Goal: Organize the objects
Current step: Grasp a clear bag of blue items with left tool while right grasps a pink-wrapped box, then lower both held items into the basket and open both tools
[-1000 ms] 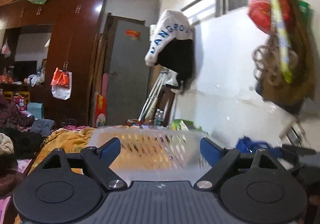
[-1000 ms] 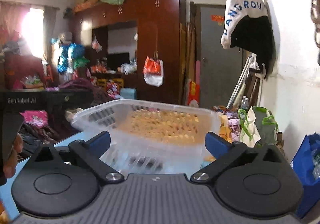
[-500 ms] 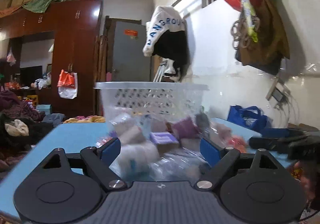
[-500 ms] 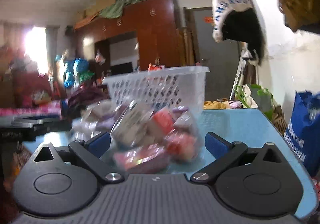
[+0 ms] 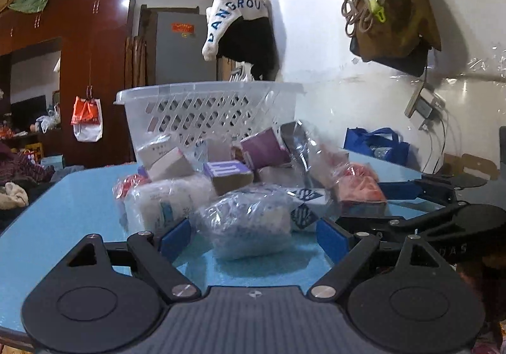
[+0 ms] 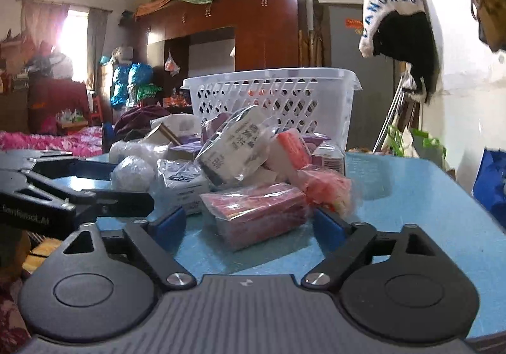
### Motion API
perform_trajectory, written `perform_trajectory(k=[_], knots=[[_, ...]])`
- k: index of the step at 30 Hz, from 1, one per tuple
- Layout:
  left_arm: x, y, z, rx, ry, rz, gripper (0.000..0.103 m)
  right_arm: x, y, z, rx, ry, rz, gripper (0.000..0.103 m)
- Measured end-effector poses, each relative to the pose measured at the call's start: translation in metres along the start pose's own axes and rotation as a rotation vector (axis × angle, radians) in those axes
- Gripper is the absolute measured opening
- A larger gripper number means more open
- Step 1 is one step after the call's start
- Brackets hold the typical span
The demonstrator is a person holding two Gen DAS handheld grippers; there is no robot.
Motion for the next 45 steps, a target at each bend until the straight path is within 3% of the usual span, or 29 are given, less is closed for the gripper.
perform_trajectory(k=[2, 3, 5, 15, 22, 31, 45], knots=[[-0.002, 0.001, 0.002, -0.016, -0.006, -0.002, 0.074, -0.002, -0.001, -0.001, 0.011, 0.002, -0.001, 0.082], [-0.003, 0.001, 0.003, -0.022, -0.011, -0.002, 0.069, -0.005, -0.002, -0.003, 0.022, 0.002, 0.001, 0.073], [-0.003, 0.003, 0.002, -0.035, -0.006, 0.005, 0.062, -0.005, -0.002, -0.005, 0.026, 0.001, -0.003, 0.074], [0.008, 0.003, -0.019, -0.027, 0.091, 0.037, 0.061, 0.006, -0.009, -0.023, 0.016, 0.048, -0.041, 0.073], [0.012, -0.011, -0.022, -0.019, 0.104, 0.006, 0.061, 0.017, -0.006, -0.027, 0.006, 0.064, -0.029, 0.073], [0.017, -0.023, -0.026, 0.000, 0.115, -0.018, 0.061, 0.021, 0.018, -0.025, -0.075, 0.030, 0.033, 0.073], [0.028, -0.047, -0.025, 0.025, 0.132, -0.055, 0.061, 0.038, 0.023, -0.036, -0.078, 0.080, 0.034, 0.073]])
Point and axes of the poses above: each gripper's, at about its wrist camera, not at the fingertips, and z roughly the way its jaws point, y to its right, x to its top, the point moved 5 cm from there along z, roughly the way its jaws point, and after that the axes turned 10 degrees about z, right-handed, at the moved point
